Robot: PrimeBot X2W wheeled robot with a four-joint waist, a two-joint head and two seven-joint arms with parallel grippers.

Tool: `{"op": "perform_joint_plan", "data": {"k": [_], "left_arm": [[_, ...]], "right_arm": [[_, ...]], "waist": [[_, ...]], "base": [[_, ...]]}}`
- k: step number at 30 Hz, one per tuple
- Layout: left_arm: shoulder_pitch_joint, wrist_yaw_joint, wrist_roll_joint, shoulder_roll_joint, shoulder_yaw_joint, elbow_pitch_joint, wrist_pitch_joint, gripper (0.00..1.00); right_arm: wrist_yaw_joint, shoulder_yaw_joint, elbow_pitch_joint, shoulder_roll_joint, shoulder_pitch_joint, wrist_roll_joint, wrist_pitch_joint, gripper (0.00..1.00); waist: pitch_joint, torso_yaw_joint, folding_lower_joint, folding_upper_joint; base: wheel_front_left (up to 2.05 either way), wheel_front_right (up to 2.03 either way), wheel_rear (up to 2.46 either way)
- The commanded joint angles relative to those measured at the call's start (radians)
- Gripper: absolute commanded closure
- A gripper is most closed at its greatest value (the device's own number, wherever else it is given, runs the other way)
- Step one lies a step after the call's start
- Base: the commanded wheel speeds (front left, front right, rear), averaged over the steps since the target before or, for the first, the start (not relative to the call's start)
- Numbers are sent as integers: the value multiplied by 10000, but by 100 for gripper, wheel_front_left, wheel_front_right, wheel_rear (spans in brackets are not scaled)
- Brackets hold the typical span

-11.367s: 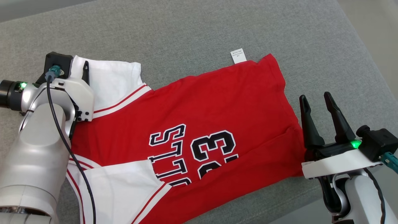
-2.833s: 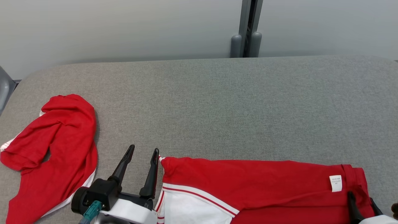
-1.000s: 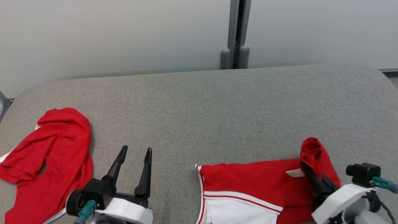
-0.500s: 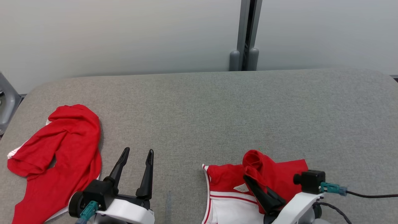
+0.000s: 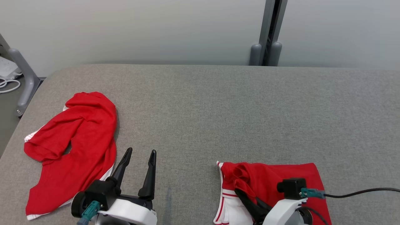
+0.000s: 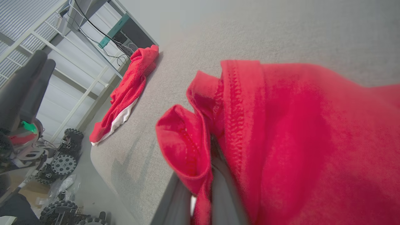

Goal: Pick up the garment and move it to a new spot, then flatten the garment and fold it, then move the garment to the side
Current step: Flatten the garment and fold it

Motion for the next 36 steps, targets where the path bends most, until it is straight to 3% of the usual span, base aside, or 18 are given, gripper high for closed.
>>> {"op": "perform_joint_plan", "data": {"k": [1,2,3,12,18,23,31,32,36], "left_arm": [[-145,40,-65,36,-5,-8,-7,0],[-163,52,-81,36,-26,-6,-6,0],[-178,64,-85,36,-40,-5,-7,0],[-173,158,-217,37,-122,57,-6,0],[-129,156,-199,37,-102,88,-5,0],[-85,149,-120,37,-18,50,-7,0],[-123,121,-35,37,128,-64,-7,0],[-123,121,-35,37,128,-64,-7,0],[-209,114,-11,39,179,-164,-7,0]], "right_arm": [[0,138,251,-11,-203,-13,-81,76],[0,216,401,51,-243,15,-102,45],[0,258,533,140,-246,178,-56,0],[0,1177,362,320,-624,613,376,0],[0,951,-493,-325,-873,1154,311,0],[0,310,-1116,-1310,-1131,1223,36,0],[0,-1447,-754,-2541,-1245,-608,-473,0],[0,-1447,-754,-2541,-1245,-608,-473,0],[0,-3416,-815,-2397,-695,-2767,-478,0]], "waist": [[121,101,0,0],[156,131,0,0],[186,154,0,0],[209,109,0,0],[27,-131,0,0],[-88,-367,0,0],[-100,-761,0,0],[-100,-761,0,0],[-18,-900,0,0]], "base": [[0,0,0],[0,0,0],[0,0,0],[0,0,0],[0,0,0],[0,0,0],[0,0,0],[0,0,0],[0,0,0]]}}
